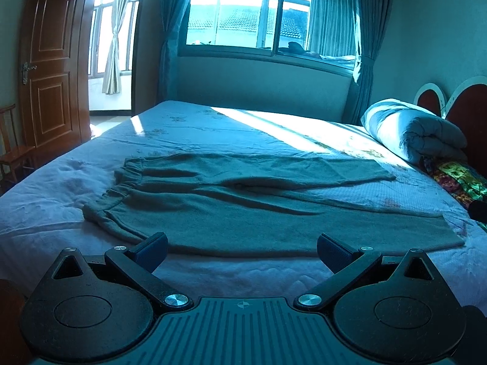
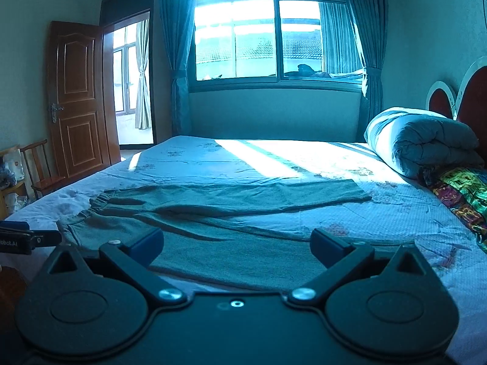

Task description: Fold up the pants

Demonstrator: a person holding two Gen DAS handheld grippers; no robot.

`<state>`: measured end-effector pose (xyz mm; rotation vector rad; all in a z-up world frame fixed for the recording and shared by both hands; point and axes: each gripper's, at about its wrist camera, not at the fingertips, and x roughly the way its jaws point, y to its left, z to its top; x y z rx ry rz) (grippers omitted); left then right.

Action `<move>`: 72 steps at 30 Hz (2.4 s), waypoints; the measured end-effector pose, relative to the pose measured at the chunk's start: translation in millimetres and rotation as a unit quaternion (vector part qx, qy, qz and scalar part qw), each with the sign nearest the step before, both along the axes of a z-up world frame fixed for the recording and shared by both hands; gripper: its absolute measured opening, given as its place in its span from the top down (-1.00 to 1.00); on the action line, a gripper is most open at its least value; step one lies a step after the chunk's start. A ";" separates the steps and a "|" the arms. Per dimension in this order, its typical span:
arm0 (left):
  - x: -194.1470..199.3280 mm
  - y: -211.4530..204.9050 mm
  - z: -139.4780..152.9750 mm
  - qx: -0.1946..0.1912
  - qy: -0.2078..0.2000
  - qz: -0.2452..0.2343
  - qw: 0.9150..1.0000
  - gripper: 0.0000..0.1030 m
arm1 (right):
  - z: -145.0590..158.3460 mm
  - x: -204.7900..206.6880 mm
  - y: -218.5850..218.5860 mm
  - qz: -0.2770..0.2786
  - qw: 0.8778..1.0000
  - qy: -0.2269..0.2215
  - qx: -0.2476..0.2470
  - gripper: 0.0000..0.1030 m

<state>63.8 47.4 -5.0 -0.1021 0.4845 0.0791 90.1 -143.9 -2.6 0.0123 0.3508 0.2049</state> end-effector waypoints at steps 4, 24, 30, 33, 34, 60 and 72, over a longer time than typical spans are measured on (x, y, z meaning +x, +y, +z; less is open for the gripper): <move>49.3 44.2 0.4 -0.014 0.017 0.017 1.000 -1.00 | 3.5 58.4 4.6 0.016 1.000 0.021 -0.005 -0.88; 388.6 283.8 -91.1 -0.055 0.160 0.052 0.984 -0.39 | -36.5 397.6 106.7 0.105 0.987 0.108 -0.059 -0.15; 455.2 316.0 -134.6 -0.069 0.198 0.046 0.977 -0.40 | -70.4 479.0 127.1 0.121 0.979 0.136 -0.094 0.04; 476.0 320.3 -143.6 -0.078 0.187 0.026 0.979 -0.44 | -88.7 515.6 129.6 0.126 0.975 0.158 -0.094 0.15; 480.5 317.5 -146.0 -0.072 0.189 0.019 0.979 -0.45 | -93.9 523.8 129.0 0.127 0.974 0.161 -0.097 0.15; 444.5 311.5 -95.8 -0.026 0.063 -0.107 0.992 0.54 | -57.9 493.9 112.9 0.244 0.948 0.136 -0.153 1.00; 280.1 311.3 -71.4 -0.023 -0.036 -0.187 0.982 -0.06 | -61.7 283.0 78.5 0.250 0.940 0.122 -0.200 1.00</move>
